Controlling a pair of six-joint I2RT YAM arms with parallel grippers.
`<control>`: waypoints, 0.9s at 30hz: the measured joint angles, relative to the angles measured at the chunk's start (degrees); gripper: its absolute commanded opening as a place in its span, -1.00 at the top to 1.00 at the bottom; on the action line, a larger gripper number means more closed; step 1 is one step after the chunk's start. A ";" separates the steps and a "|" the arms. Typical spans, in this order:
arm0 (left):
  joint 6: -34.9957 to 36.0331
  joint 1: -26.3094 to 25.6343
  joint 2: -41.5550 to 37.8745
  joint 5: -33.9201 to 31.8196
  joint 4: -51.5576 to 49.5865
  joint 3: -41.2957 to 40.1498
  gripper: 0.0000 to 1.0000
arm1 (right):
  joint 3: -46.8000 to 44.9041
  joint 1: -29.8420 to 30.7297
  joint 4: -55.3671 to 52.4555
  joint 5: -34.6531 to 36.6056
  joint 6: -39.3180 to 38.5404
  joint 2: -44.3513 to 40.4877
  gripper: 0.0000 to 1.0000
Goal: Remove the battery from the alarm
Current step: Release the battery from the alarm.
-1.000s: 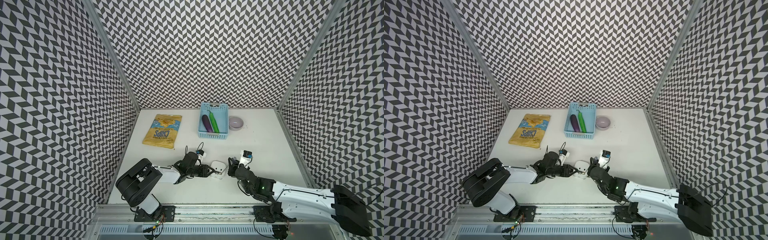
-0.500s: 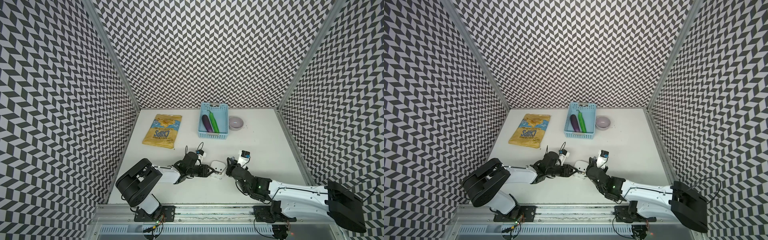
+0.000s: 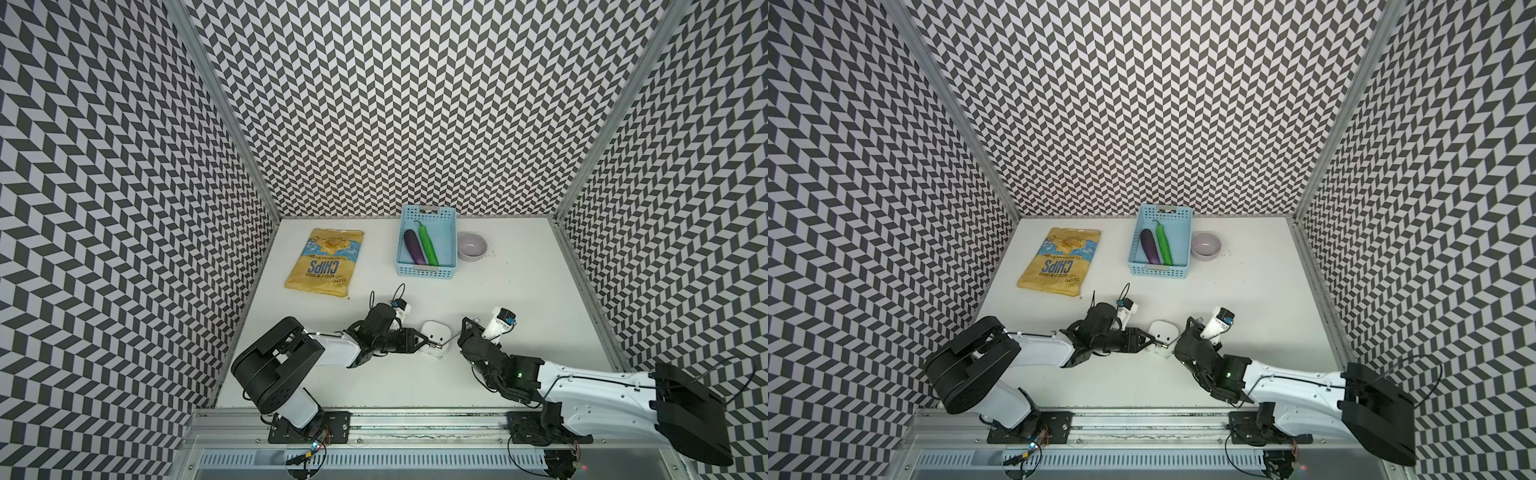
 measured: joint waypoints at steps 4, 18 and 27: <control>-0.17 0.00 0.00 -0.04 0.00 0.00 0.22 | -1.22 -0.13 1.88 0.39 1.22 -0.20 1.00; -0.15 -0.72 0.17 -1.11 -2.36 1.57 0.17 | -3.67 -1.86 5.49 -0.85 -0.76 -2.69 1.00; -0.15 -1.77 0.83 -1.09 -2.91 2.38 0.14 | -4.92 -2.58 12.94 -3.34 -1.33 -4.52 1.00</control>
